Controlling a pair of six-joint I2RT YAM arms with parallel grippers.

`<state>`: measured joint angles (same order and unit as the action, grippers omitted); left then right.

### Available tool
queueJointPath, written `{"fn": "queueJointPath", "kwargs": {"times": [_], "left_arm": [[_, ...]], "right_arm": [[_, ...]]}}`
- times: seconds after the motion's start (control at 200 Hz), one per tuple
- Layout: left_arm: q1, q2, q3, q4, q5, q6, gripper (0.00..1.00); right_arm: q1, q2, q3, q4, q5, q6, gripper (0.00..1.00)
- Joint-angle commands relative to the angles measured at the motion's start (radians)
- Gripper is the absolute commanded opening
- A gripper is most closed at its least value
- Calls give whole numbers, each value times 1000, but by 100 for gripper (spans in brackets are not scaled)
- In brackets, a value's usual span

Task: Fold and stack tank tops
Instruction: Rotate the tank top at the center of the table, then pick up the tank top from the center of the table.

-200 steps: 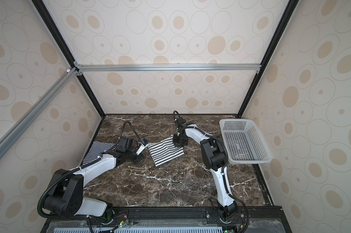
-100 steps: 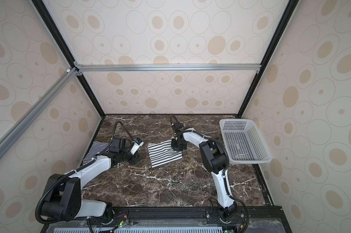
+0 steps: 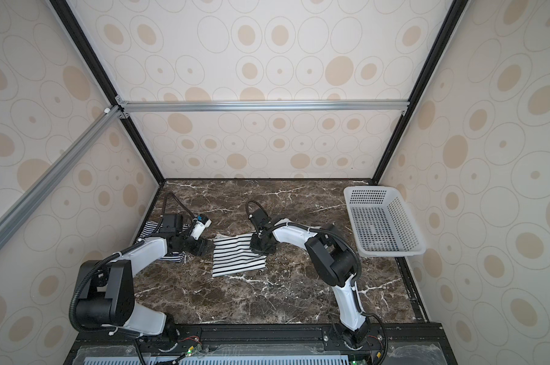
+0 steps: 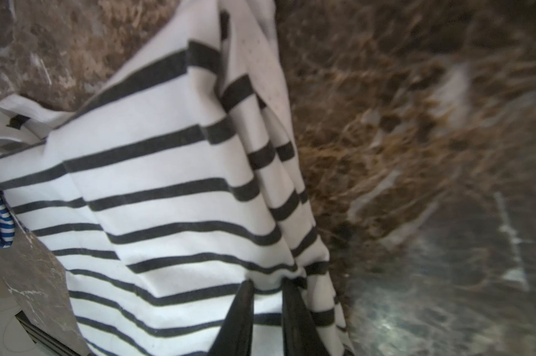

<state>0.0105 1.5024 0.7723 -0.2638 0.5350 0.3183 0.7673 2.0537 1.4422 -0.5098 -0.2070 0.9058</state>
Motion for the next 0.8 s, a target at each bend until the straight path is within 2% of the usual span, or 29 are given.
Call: {"fn": "queueJointPath", "kwargs": {"times": [0.0, 0.26, 0.52, 0.795], "left_arm": [[25, 2, 10, -59, 16, 32, 61], [29, -46, -48, -113, 28, 99, 62], [35, -56, -72, -121, 29, 117, 62], [37, 14, -41, -155, 53, 140, 62]], "right_arm": [[19, -58, -43, 3, 20, 68, 20], [8, -129, -4, -80, 96, -35, 21], [-13, -63, 29, -58, 8, -83, 21], [-20, -14, 42, -101, 54, -114, 21]]}}
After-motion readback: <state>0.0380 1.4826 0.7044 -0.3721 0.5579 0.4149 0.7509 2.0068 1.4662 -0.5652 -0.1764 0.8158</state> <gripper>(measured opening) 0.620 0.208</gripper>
